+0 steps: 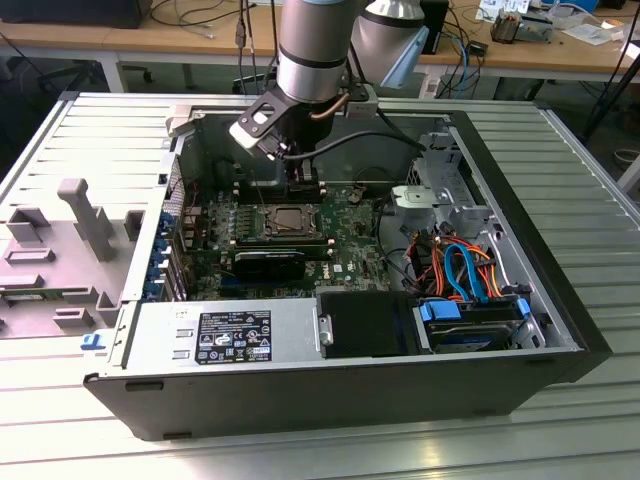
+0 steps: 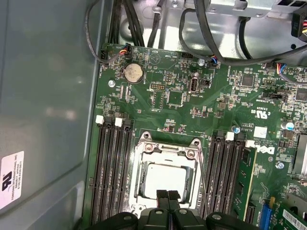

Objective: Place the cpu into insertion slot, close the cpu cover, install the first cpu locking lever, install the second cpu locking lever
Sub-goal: 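Install the first cpu locking lever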

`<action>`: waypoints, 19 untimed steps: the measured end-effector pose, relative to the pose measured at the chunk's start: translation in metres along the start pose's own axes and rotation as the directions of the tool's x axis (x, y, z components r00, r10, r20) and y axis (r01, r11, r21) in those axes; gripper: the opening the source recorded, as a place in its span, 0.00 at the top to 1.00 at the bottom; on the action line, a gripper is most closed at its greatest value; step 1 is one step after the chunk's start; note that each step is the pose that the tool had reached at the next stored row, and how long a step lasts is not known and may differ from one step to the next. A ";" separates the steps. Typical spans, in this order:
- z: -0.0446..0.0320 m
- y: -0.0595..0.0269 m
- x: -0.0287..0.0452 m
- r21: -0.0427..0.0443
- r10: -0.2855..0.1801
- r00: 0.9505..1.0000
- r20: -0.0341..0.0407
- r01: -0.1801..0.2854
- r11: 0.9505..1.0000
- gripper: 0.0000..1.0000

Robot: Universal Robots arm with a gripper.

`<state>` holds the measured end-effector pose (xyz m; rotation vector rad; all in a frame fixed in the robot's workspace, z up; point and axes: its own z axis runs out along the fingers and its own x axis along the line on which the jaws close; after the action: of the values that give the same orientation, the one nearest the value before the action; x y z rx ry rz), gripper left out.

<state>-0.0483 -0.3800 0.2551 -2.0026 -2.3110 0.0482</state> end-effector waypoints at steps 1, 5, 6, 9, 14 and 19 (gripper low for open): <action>0.0000 0.0000 0.0000 0.000 -0.007 1.000 0.001 0.007 1.000 0.89; 0.0000 0.0000 0.0000 0.001 -0.026 1.000 0.002 0.026 1.000 0.89; 0.0000 0.0000 0.0000 0.001 -0.032 0.999 0.002 0.032 0.999 0.89; 0.0000 0.0000 0.0000 0.002 -0.053 0.999 0.004 0.053 0.999 0.89; 0.0000 0.0000 0.0000 0.004 -0.081 0.997 0.006 0.081 0.997 0.89; 0.0000 0.0000 0.0000 0.004 -0.097 0.995 0.007 0.097 0.995 0.89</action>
<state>-0.0483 -0.3800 0.2551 -1.8884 -2.4072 0.0543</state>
